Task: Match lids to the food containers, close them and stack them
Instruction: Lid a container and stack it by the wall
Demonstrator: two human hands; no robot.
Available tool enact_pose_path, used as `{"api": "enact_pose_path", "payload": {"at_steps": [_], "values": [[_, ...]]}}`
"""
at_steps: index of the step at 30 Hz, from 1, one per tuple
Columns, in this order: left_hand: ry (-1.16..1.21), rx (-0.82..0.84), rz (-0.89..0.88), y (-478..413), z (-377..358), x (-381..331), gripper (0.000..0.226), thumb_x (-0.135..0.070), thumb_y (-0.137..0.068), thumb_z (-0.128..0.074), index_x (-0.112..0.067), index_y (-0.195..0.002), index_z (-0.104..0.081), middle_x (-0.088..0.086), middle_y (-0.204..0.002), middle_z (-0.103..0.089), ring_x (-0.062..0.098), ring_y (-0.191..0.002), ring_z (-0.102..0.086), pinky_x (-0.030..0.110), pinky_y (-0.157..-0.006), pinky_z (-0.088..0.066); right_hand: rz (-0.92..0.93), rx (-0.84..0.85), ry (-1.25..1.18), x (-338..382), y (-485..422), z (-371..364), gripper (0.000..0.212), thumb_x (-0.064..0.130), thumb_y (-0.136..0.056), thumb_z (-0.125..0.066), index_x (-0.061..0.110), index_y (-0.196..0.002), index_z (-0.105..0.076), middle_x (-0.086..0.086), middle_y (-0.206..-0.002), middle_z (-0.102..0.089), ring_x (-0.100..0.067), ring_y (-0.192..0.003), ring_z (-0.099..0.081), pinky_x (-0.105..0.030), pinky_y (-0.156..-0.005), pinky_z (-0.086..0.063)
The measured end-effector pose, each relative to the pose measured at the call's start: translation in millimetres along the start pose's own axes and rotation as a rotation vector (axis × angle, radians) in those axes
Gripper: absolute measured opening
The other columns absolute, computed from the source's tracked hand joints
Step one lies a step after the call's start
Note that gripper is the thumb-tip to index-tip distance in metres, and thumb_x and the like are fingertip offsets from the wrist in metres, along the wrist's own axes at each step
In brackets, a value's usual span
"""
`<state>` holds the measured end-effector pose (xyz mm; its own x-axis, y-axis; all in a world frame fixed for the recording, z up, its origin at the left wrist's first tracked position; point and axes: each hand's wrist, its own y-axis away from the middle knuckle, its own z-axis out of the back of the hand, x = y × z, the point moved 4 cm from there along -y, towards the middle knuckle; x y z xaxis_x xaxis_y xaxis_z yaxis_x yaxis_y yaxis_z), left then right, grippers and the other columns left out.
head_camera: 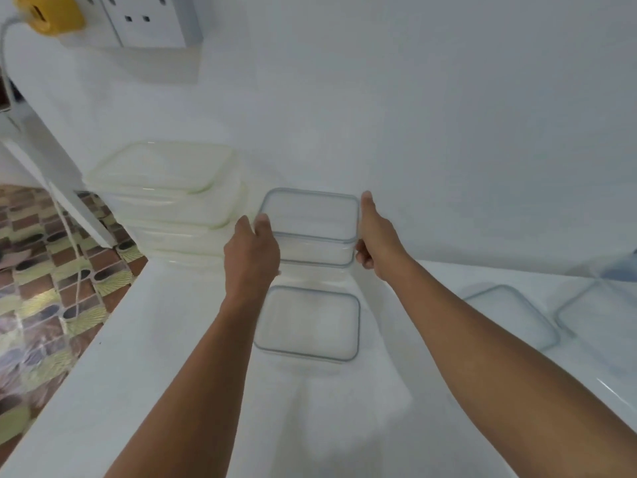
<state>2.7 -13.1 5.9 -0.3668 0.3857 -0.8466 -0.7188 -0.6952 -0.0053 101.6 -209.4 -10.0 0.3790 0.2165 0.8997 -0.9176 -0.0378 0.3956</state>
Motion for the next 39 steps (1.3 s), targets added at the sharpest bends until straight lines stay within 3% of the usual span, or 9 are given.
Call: {"api": "enact_pose_path", "payload": {"at_steps": [3, 6, 10, 12, 17, 24, 30, 35, 39], "values": [[-0.083, -0.047, -0.039, 15, 21, 4, 0.065, -0.067, -0.089, -0.034, -0.025, -0.134, -0.054, 0.009, -0.099, -0.073, 0.038, -0.089, -0.072, 0.053, -0.077, -0.062, 0.136, -0.088, 0.101, -6, 20, 15, 0.067, 0.074, -0.095, -0.029, 0.013, -0.103, -0.055, -0.007, -0.083, -0.066, -0.022, -0.056, -0.055, -0.024, -0.046, -0.037], [-0.067, -0.050, -0.160, 48, 39, -7, 0.045, -0.054, -0.091, -0.045, -0.015, -0.088, -0.067, 0.004, -0.070, -0.070, 0.033, -0.072, -0.070, 0.053, -0.068, -0.060, 0.277, -0.164, 0.095, -24, 55, 35, 0.056, 0.060, -0.098, -0.042, 0.008, -0.088, -0.059, 0.001, -0.072, -0.064, -0.020, -0.062, -0.055, -0.034, -0.060, -0.049], [0.021, 0.012, -0.148, 100, 46, -19, 0.044, -0.034, -0.090, -0.057, -0.005, -0.059, -0.048, 0.007, -0.049, -0.049, 0.035, -0.050, -0.048, 0.044, -0.053, -0.045, 0.383, -0.187, 0.128, -50, 114, 62, 0.055, 0.044, -0.100, -0.052, 0.011, -0.059, -0.033, 0.003, -0.053, -0.031, -0.016, -0.053, -0.030, -0.032, -0.056, -0.028], [0.100, 0.075, -0.117, 125, 40, -24, 0.041, -0.019, -0.085, -0.059, -0.007, -0.059, -0.029, 0.005, -0.052, -0.027, 0.025, -0.053, -0.024, 0.037, -0.052, -0.025, 0.411, -0.182, 0.127, -58, 144, 76, 0.054, 0.034, -0.099, -0.055, 0.018, -0.060, -0.022, 0.004, -0.053, -0.020, -0.014, -0.053, -0.021, -0.030, -0.053, -0.021], [0.280, 0.259, -0.114, 172, 7, -32, 0.042, -0.008, -0.083, -0.061, 0.000, -0.062, -0.026, 0.008, -0.060, -0.027, 0.021, -0.058, -0.020, 0.029, -0.049, -0.013, 0.402, -0.217, 0.147, -84, 185, 119, 0.054, 0.026, -0.097, -0.057, 0.020, -0.058, -0.021, 0.007, -0.051, -0.017, -0.010, -0.051, -0.018, -0.025, -0.049, -0.019], [0.294, 0.444, -0.125, 227, -59, -55, 0.043, -0.010, -0.087, -0.063, 0.004, -0.065, -0.030, 0.008, -0.060, -0.027, 0.020, -0.057, -0.021, 0.028, -0.045, -0.017, 0.389, -0.375, 0.166, -102, 207, 209, 0.055, 0.027, -0.096, -0.060, 0.017, -0.057, -0.023, 0.004, -0.050, -0.020, -0.010, -0.049, -0.021, -0.025, -0.048, -0.020], [0.241, 0.848, 0.073, 292, -137, -65, 0.039, -0.024, -0.096, -0.065, -0.011, -0.062, -0.052, 0.007, -0.053, -0.045, 0.018, -0.043, -0.038, 0.022, -0.043, -0.025, 0.391, -0.470, 0.458, -89, 183, 305, 0.049, 0.036, -0.092, -0.063, 0.014, -0.057, -0.038, 0.004, -0.050, -0.041, -0.012, -0.055, -0.041, -0.034, -0.059, -0.038], [0.328, 1.180, 0.288, 354, -184, -75, 0.027, -0.030, -0.099, -0.063, -0.007, -0.111, -0.070, 0.015, -0.096, -0.077, 0.028, -0.063, -0.063, 0.029, -0.048, -0.042, 0.315, -0.320, 0.514, -76, 127, 367, 0.014, 0.038, -0.092, -0.066, 0.026, -0.087, -0.071, 0.013, -0.090, -0.068, -0.011, -0.091, -0.063, -0.028, -0.082, -0.047], [0.425, 1.175, 0.405, 377, -201, -86, 0.022, -0.024, -0.098, -0.066, -0.010, -0.115, -0.069, 0.016, -0.128, -0.063, 0.038, -0.088, -0.071, 0.041, -0.063, -0.058, 0.183, -0.233, 0.684, -84, 94, 386, 0.052, 0.047, -0.098, -0.056, 0.020, -0.142, -0.054, 0.002, -0.149, -0.052, -0.020, -0.134, -0.049, -0.032, -0.110, -0.037]]}}
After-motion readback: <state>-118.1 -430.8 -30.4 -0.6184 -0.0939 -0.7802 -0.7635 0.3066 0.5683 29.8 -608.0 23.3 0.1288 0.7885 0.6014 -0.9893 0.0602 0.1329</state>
